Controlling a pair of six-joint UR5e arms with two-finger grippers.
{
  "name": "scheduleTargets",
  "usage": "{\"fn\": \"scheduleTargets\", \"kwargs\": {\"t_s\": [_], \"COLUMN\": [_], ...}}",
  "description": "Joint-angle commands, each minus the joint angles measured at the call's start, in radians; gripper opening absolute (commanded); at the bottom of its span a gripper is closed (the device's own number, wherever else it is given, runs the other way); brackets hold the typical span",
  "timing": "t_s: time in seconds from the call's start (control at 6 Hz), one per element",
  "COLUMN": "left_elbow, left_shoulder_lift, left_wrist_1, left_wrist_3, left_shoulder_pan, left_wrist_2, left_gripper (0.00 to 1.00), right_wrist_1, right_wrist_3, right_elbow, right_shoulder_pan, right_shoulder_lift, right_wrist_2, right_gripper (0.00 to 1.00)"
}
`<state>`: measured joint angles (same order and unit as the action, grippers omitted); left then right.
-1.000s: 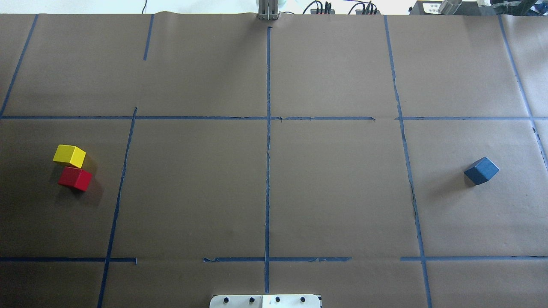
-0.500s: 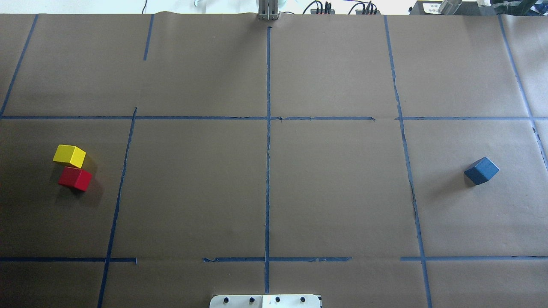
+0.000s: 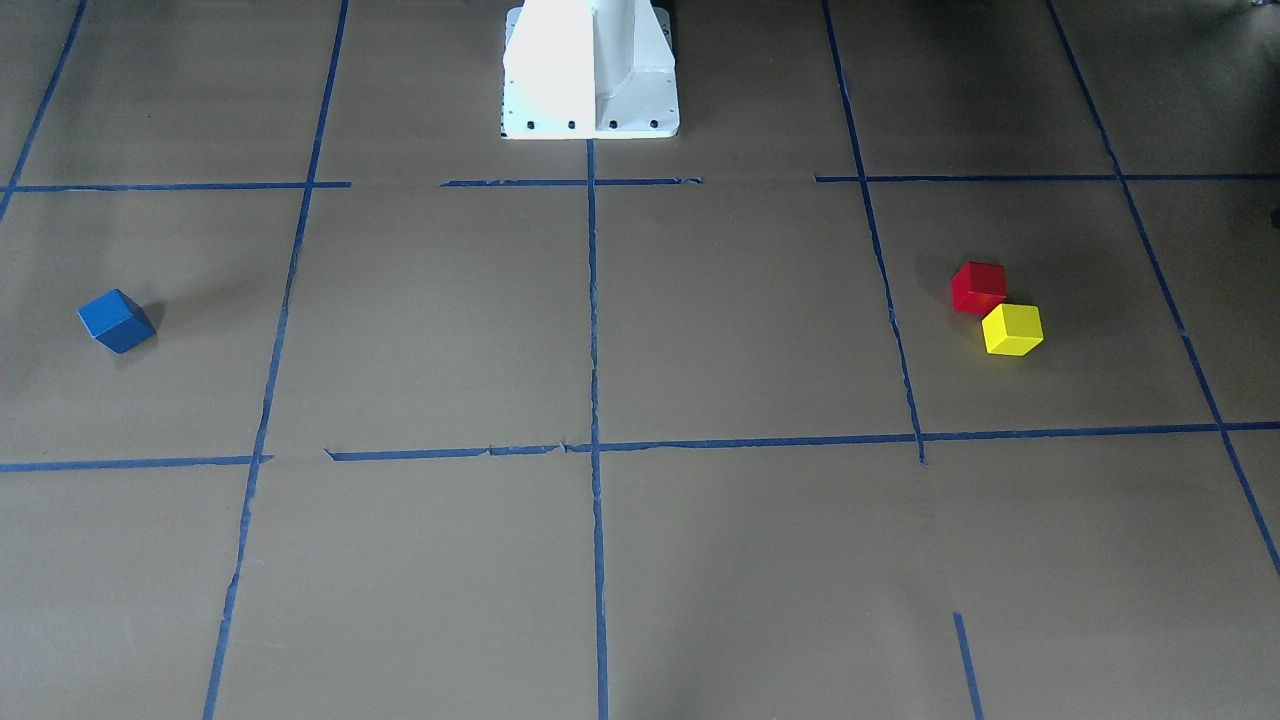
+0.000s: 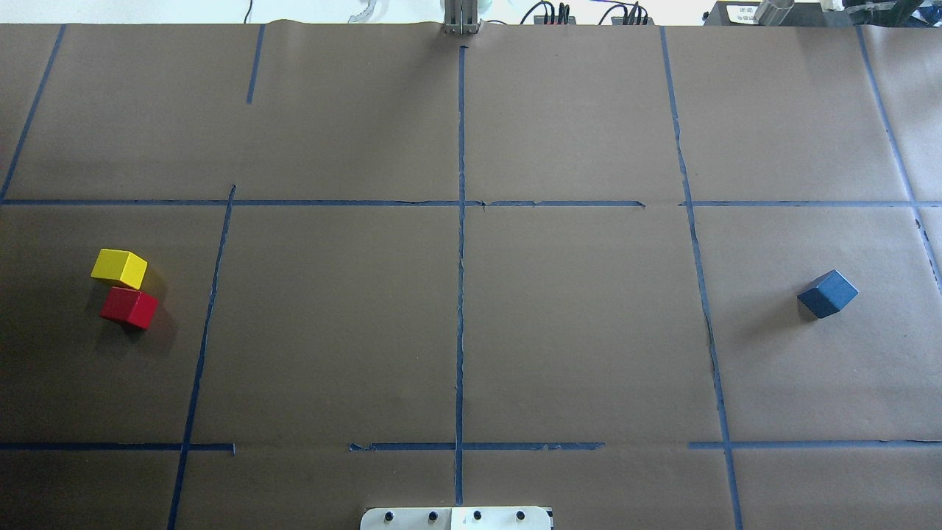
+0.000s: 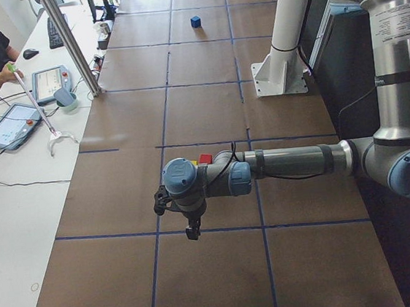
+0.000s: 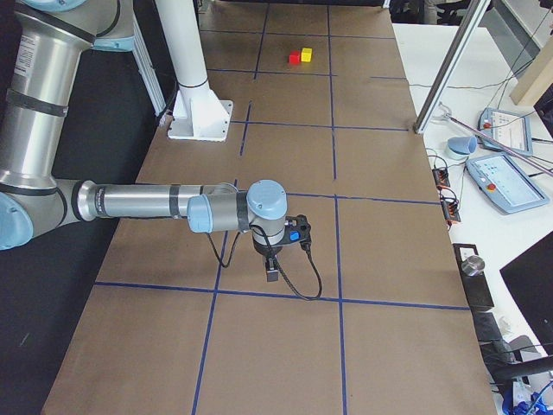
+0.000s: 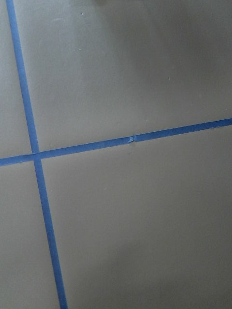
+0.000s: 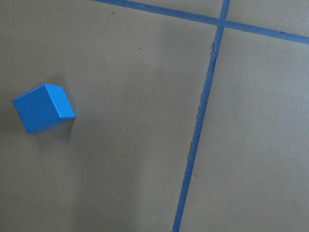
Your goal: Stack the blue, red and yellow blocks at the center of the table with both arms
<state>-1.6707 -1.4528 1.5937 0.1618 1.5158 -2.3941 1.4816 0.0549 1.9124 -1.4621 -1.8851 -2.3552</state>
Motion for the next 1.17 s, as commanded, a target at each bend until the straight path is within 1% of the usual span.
{"fn": "scheduleTargets", "kwargs": {"t_s": [0.0, 0.17, 0.33, 0.5, 0.67, 0.83, 1.0], "left_elbow": [0.002, 0.000, 0.000, -0.003, -0.004, -0.006, -0.009], "left_shoulder_lift": [0.002, 0.002, 0.000, 0.002, 0.002, 0.000, 0.000], "left_wrist_1": [0.037, 0.038, 0.040, 0.040, 0.040, 0.040, 0.040], "left_wrist_3": [-0.002, -0.002, -0.002, -0.001, -0.001, -0.001, -0.001], "left_shoulder_pan": [-0.005, -0.005, -0.005, -0.005, -0.005, -0.005, -0.005], "left_wrist_2": [0.000, -0.002, -0.002, -0.004, -0.005, -0.004, -0.005], "left_gripper": [1.00, 1.00, 1.00, 1.00, 1.00, 1.00, 1.00], "right_wrist_1": [-0.026, -0.029, -0.050, -0.178, -0.235, -0.266, -0.299], "right_wrist_3": [-0.006, -0.036, -0.105, -0.112, -0.116, -0.115, -0.115], "right_elbow": [-0.001, -0.004, -0.006, -0.013, -0.057, -0.106, -0.115], "right_shoulder_pan": [0.015, 0.072, 0.116, 0.200, 0.253, 0.322, 0.394], "right_shoulder_lift": [-0.002, -0.002, 0.027, 0.038, 0.082, 0.140, 0.171], "right_wrist_2": [-0.001, 0.002, 0.007, 0.011, 0.014, 0.042, 0.092], "right_gripper": [1.00, 1.00, 1.00, 0.99, 0.99, 0.98, 0.99]}}
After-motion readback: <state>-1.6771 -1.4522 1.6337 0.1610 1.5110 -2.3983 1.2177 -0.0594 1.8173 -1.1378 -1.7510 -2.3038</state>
